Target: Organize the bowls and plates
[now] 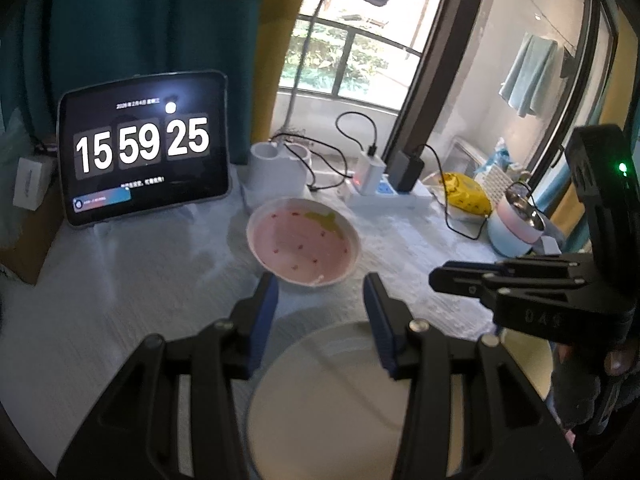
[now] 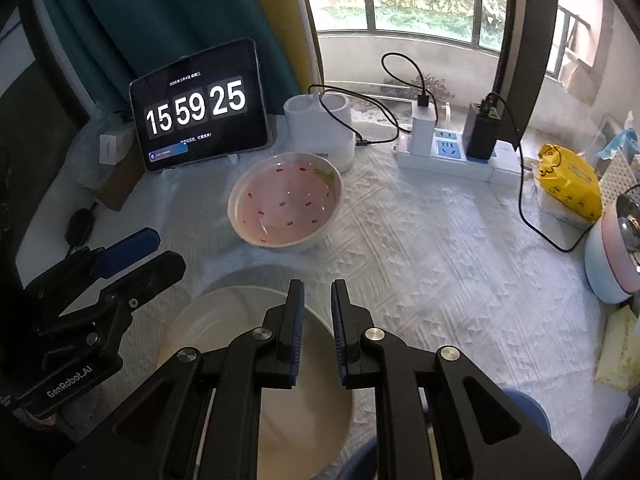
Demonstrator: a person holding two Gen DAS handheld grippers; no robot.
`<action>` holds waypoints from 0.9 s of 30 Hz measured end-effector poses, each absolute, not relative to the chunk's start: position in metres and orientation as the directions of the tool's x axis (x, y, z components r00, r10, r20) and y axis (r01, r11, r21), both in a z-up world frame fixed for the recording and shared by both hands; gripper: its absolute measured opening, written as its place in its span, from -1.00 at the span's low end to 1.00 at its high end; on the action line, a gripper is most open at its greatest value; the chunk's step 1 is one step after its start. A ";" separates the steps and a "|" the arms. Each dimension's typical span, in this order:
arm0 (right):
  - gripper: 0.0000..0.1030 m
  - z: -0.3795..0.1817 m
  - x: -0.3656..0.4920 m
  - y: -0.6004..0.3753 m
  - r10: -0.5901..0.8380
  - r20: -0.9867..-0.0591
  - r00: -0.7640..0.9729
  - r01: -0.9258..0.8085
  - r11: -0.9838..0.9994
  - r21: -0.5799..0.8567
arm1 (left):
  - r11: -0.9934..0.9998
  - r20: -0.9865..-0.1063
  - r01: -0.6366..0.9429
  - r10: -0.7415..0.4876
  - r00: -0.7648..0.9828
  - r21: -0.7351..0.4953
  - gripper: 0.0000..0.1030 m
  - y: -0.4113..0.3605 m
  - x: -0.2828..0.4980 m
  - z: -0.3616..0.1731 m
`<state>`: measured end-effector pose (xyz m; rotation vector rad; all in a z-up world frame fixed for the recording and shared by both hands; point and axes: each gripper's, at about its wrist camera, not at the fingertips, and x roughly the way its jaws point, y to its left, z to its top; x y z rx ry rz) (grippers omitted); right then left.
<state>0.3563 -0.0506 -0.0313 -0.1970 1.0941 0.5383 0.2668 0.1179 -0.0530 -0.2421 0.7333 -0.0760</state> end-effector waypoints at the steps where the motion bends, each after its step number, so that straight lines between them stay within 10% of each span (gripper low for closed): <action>1: -0.72 -0.032 0.359 -0.049 0.317 -0.883 0.345 -0.505 0.856 0.110 | 0.968 -0.655 -0.020 -0.153 0.740 -0.249 -0.11 0.121 0.270 -0.055; 27: -0.53 -0.085 0.429 0.007 0.230 -0.920 0.317 -0.382 0.919 0.098 | 0.943 -0.713 -0.096 -0.171 0.680 -0.318 -0.11 0.165 0.341 -0.104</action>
